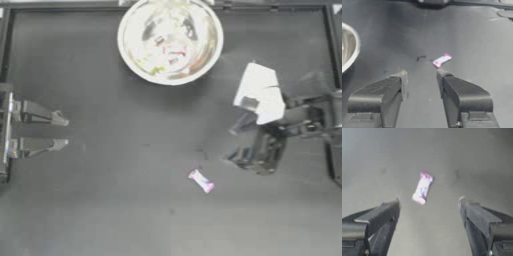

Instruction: Put candies in bowl

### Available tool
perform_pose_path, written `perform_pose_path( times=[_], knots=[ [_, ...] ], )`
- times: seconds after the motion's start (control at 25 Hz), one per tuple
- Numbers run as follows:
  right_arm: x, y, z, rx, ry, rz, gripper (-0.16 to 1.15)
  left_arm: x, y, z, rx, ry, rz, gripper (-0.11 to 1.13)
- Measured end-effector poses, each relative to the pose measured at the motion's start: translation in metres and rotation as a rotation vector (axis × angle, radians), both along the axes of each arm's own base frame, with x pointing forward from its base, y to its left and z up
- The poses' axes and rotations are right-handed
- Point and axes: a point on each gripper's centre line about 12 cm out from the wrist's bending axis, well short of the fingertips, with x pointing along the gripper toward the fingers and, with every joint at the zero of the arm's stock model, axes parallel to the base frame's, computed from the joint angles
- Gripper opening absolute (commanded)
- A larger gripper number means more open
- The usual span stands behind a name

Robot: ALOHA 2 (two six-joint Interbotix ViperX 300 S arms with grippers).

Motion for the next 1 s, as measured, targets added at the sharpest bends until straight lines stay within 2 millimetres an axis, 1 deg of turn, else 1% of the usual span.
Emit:
perform_pose_path(
  times=[0.12,0.32,0.44,0.56,1.0],
  knots=[
    [0.012,0.003,-0.012,0.035,0.09,-0.046,0.98,0.0,0.0,0.0,0.003,0.0,-0.002,0.8],
    [0.034,0.013,-0.03,0.057,0.174,-0.076,0.98,0.0,0.001,0.0,0.001,0.002,0.004,0.8],
    [0.046,0.019,-0.046,0.057,0.227,-0.085,0.98,0.0,0.002,0.0,0.003,0.002,0.008,0.8],
    [0.052,0.023,-0.06,0.057,0.276,-0.093,0.98,0.0,0.002,-0.001,0.001,0.005,0.008,0.8],
    [0.064,0.038,-0.09,0.044,0.349,-0.139,0.98,-0.001,0.002,-0.003,0.0,0.015,0.007,0.8]
  ],
)
